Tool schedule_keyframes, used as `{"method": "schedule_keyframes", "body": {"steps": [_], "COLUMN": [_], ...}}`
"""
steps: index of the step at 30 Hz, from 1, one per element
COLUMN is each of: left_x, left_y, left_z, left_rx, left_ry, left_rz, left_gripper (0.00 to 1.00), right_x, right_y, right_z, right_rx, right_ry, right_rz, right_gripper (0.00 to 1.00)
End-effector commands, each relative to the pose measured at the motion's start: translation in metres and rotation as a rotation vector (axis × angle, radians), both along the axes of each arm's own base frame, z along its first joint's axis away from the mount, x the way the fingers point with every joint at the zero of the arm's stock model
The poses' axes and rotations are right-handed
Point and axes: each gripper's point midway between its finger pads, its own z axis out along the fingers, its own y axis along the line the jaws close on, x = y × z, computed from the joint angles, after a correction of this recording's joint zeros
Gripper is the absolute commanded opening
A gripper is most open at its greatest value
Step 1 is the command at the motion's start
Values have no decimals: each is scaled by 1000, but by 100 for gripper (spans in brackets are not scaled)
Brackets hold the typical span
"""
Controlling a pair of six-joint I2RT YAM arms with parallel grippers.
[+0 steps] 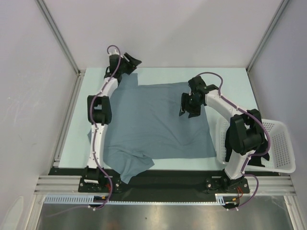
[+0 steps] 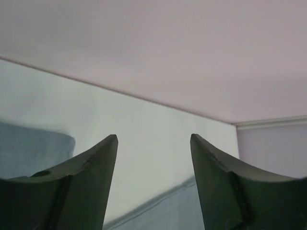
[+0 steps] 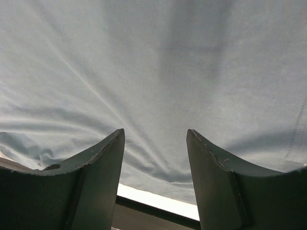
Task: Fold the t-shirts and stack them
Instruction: Flatten the tshirt out
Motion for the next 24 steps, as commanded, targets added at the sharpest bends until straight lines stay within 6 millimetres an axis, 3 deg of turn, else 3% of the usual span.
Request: {"method": "schedule_keyframes", "body": {"steps": [1,3,5,6,7,11,12,13,14,16,17,18,24], "left_x": [-12,-31,-46,-59,-71,-117,-131,-145,-154,-178,-185,-199,-225], "left_y": [-5,10,27,36,51,104,114,123,141,161,165,170,186], "left_z": [49,68,73,107,83,68,49,46,36,9,2,-11,-43], "left_rx": [103,197,292,315,372,558,589,607,602,582,577,578,621], "left_ry": [-109,-101,-94,-126,-47,129,194,235,279,391,419,480,572], "left_rz": [-67,-19,6,26,46,140,143,147,160,164,158,156,163], "left_gripper": [69,70,70,70,70,62,59,56,45,33,27,27,26], "right_x": [6,7,9,9,8,6,4,2,2,-1,-1,-1,-5], "right_y": [8,10,11,13,14,23,26,27,28,29,28,27,26], "right_z": [5,9,10,9,7,2,1,0,0,0,0,1,4], "right_rx": [22,26,28,32,36,66,70,72,76,74,73,69,67], "right_ry": [-17,-31,-41,-41,-36,-24,-20,-17,-19,-24,-26,-32,-38], "right_rz": [17,25,33,35,39,54,61,64,65,75,75,80,92], "right_gripper": [60,60,60,60,60,60,60,60,60,60,60,60,60]}}
